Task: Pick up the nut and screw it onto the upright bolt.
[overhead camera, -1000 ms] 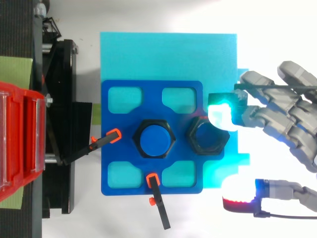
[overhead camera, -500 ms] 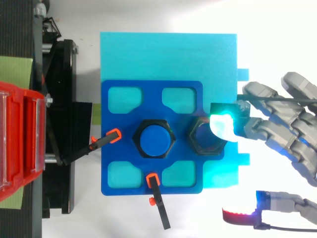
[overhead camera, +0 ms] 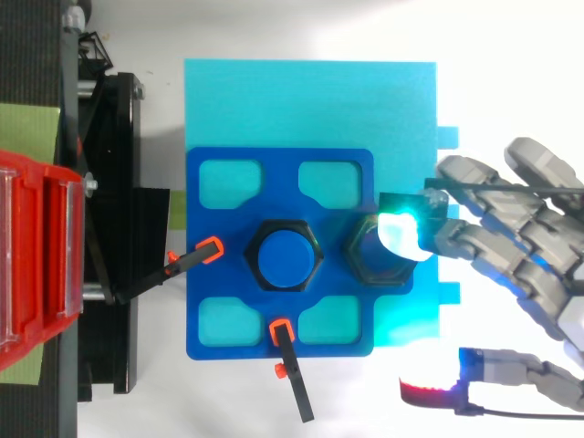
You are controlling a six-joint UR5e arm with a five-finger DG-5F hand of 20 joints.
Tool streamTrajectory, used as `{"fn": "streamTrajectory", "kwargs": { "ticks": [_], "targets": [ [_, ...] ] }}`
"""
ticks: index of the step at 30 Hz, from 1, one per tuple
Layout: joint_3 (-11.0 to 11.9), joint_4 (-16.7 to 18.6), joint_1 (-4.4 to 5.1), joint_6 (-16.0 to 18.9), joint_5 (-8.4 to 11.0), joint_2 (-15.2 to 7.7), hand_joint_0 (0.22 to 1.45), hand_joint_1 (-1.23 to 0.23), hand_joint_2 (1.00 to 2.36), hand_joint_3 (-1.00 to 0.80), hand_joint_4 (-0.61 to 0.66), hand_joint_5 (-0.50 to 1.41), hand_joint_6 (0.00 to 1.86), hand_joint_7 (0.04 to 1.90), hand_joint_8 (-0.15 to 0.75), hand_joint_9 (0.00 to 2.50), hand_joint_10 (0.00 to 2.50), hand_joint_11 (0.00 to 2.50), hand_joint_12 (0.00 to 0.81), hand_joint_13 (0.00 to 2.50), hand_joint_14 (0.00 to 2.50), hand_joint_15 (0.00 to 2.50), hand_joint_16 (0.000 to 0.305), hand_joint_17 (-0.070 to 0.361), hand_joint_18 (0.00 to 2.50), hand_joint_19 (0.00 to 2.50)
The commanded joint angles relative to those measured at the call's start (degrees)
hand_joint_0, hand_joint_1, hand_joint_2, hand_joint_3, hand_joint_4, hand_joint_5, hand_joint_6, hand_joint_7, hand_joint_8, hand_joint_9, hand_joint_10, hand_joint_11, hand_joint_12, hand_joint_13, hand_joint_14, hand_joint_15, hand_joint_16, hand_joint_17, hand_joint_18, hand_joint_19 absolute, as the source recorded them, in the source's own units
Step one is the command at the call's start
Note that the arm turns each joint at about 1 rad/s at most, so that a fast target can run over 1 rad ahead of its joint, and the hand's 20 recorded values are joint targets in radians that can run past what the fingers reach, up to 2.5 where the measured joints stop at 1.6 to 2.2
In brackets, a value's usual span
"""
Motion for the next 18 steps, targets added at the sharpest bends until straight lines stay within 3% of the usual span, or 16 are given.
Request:
{"fn": "streamTrajectory", "kwargs": {
  "ticks": [1,18],
  "targets": [
    [0.42,0.21,-0.36,0.32,-0.01,-1.00,0.42,-0.62,1.00,-0.50,0.21,-0.24,0.50,0.77,0.265,0.41,0.00,0.00,0.273,0.52,0.00,0.00,0.030,0.067,0.32,0.00],
    [1.13,-0.05,-1.85,0.40,0.08,-1.00,0.42,-0.60,1.00,-0.50,0.21,-0.24,0.50,0.77,0.267,0.41,0.00,0.00,0.278,0.53,0.00,0.00,0.031,0.070,0.33,0.00]
  ]
}}
